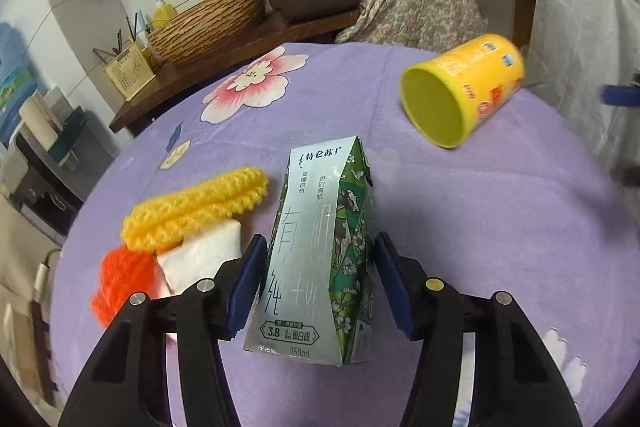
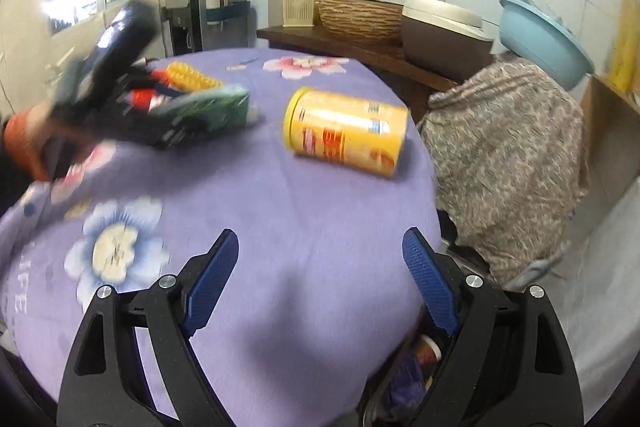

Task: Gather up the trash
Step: 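Return to the table and grasp the green-and-white milk carton with the left tool, then grasp the yellow chip can with the right tool while left holds the carton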

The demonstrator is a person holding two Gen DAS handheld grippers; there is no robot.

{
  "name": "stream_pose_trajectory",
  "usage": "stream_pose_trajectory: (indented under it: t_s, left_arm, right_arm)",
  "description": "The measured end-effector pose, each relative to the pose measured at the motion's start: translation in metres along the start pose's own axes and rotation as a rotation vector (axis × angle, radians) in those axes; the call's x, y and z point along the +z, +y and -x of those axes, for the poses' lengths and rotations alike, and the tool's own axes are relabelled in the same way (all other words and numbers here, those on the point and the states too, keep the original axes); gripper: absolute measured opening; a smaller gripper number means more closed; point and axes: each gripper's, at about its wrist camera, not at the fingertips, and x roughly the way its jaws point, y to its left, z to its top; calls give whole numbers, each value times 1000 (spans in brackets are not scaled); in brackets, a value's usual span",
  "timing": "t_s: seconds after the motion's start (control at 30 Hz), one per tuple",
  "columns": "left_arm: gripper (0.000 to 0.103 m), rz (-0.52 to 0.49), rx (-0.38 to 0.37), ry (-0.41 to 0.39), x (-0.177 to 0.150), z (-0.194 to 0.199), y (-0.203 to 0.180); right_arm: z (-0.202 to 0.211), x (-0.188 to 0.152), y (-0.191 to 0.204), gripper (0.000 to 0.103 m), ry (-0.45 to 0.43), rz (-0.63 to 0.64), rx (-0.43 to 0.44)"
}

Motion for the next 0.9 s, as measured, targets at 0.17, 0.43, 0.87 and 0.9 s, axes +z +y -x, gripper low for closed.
stream_pose_trajectory:
  t_s: [0.17, 0.43, 0.87, 0.9]
  left_arm:
    - [54, 83, -31, -61, -34, 31, 2]
    - [53, 196, -42, -108, -69, 69, 19]
    - [53, 236, -67, -134, -89, 82, 20]
    - [53, 231, -67, -136, -89, 83, 19]
  right_arm:
    - [-38, 29, -24, 85, -3, -41, -4]
    - [-78, 44, -29, 85, -13, -21, -2]
    - [-32, 50, 25, 85, -11, 45, 209]
    - [-30, 52, 26, 85, 2, 44, 193]
